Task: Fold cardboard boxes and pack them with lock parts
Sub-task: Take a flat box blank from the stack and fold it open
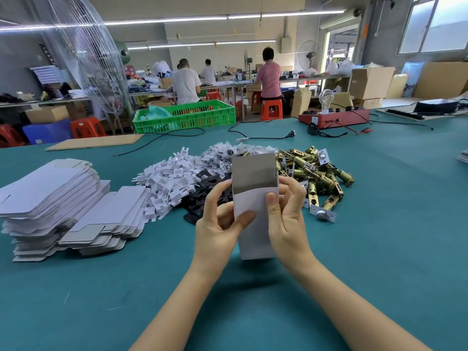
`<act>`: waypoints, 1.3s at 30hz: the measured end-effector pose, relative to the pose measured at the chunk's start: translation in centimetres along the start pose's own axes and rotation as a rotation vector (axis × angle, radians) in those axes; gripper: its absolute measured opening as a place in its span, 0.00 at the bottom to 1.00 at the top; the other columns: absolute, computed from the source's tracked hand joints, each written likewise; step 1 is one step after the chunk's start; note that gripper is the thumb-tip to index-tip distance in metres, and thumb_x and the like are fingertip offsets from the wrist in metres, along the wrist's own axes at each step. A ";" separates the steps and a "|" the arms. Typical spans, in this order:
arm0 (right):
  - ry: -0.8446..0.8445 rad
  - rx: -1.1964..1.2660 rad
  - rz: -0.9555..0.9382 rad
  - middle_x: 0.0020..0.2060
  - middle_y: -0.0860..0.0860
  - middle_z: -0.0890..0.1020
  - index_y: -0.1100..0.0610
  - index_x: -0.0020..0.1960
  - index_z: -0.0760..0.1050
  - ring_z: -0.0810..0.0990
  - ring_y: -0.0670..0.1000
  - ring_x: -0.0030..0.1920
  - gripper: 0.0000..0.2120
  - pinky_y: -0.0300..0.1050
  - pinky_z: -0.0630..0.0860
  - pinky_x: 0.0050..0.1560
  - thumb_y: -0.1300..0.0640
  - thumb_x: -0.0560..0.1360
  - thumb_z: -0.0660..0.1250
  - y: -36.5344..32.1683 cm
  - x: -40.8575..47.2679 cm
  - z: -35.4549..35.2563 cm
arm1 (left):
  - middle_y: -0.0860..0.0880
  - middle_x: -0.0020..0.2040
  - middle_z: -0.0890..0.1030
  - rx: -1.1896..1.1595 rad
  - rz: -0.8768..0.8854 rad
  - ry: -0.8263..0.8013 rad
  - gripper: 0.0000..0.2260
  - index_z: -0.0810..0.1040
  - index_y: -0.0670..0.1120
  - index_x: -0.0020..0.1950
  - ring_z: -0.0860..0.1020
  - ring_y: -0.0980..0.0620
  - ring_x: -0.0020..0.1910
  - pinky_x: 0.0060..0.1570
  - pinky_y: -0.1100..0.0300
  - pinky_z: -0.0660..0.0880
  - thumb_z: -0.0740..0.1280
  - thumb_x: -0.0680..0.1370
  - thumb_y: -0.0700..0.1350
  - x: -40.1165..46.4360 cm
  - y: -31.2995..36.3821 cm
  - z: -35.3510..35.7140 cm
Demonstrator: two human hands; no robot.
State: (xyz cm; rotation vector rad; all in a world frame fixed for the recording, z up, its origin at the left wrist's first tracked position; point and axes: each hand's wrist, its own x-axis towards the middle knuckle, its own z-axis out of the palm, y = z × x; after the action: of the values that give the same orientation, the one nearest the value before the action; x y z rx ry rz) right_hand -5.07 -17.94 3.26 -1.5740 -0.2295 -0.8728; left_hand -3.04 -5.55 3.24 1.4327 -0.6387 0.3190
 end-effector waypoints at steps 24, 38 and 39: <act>-0.043 0.020 0.030 0.50 0.51 0.76 0.35 0.60 0.65 0.76 0.59 0.46 0.13 0.59 0.75 0.45 0.50 0.79 0.56 -0.3 -0.1 -0.2 | 0.42 0.38 0.79 0.141 -0.044 -0.035 0.12 0.72 0.71 0.58 0.71 0.35 0.35 0.40 0.35 0.74 0.62 0.78 0.54 0.4 -0.1 -0.3; 0.014 0.016 0.021 0.33 0.38 0.71 0.51 0.45 0.66 0.65 0.38 0.30 0.04 0.31 0.64 0.32 0.54 0.79 0.57 -1.3 1.1 -1.1 | 0.51 0.42 0.79 0.099 -0.063 -0.071 0.11 0.75 0.67 0.56 0.71 0.52 0.35 0.36 0.63 0.70 0.63 0.78 0.52 0.4 0.1 0.2; 0.006 0.033 0.035 0.33 0.37 0.71 0.52 0.45 0.66 0.65 0.37 0.31 0.04 0.32 0.64 0.33 0.54 0.79 0.57 -1.3 1.2 -1.1 | 0.50 0.42 0.79 0.084 -0.070 -0.073 0.11 0.75 0.67 0.56 0.73 0.53 0.36 0.37 0.64 0.70 0.63 0.78 0.52 0.4 0.2 0.2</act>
State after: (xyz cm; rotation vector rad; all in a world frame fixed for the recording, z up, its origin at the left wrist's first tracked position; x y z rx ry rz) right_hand -5.50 -19.08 4.98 -1.5402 -0.2109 -0.8428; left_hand -2.90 -5.82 3.65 1.5493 -0.6394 0.2420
